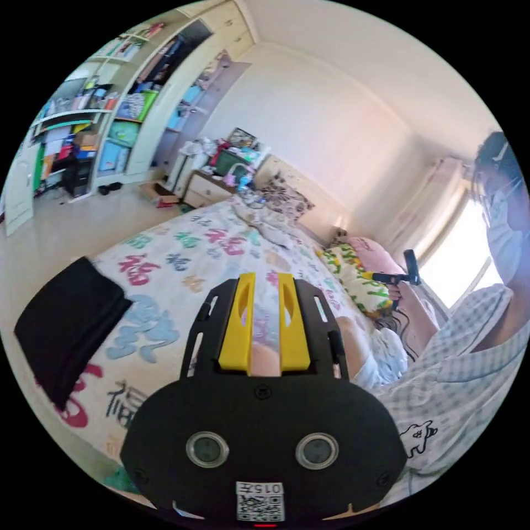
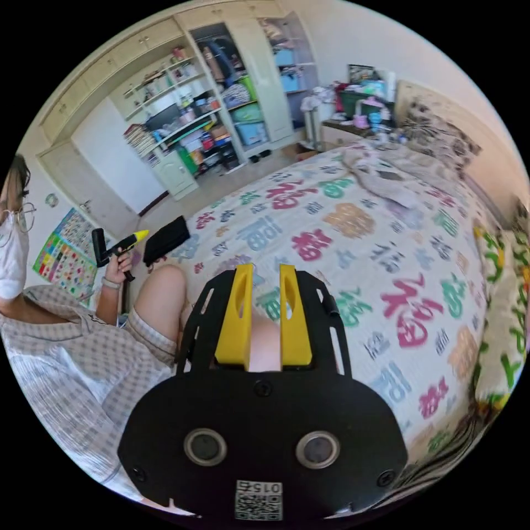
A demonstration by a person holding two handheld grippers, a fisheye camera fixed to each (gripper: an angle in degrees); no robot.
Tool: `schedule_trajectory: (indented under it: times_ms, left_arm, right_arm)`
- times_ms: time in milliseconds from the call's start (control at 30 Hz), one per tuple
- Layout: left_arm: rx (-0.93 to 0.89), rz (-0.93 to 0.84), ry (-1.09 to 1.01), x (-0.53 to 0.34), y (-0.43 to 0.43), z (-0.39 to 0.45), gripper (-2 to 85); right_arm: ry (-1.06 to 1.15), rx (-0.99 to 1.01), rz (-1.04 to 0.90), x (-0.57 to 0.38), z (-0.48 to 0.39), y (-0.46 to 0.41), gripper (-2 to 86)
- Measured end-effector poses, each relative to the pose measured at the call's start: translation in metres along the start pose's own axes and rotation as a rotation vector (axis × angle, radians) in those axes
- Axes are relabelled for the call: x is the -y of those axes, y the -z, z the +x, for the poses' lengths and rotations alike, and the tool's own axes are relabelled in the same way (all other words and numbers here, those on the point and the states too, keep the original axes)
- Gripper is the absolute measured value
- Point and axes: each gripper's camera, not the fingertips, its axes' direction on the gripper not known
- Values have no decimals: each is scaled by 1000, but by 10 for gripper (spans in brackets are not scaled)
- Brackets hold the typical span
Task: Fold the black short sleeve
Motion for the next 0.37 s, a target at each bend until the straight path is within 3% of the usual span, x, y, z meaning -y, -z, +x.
schedule_trajectory:
  times_ms: [100, 267, 367]
  left_arm:
    - [-268, -128, -141, 10, -106, 98, 75]
    - [-629, -528, -355, -34, -283, 287, 90]
    - [-710, -783, -487, -79, -357, 379, 99]
  right_arm:
    - [-127, -173, -37, -91, -5, 63, 87]
    - [-358, -575, -344, -217, -25, 107, 99]
    - [-358, -571, -450, -257, -49, 118, 108]
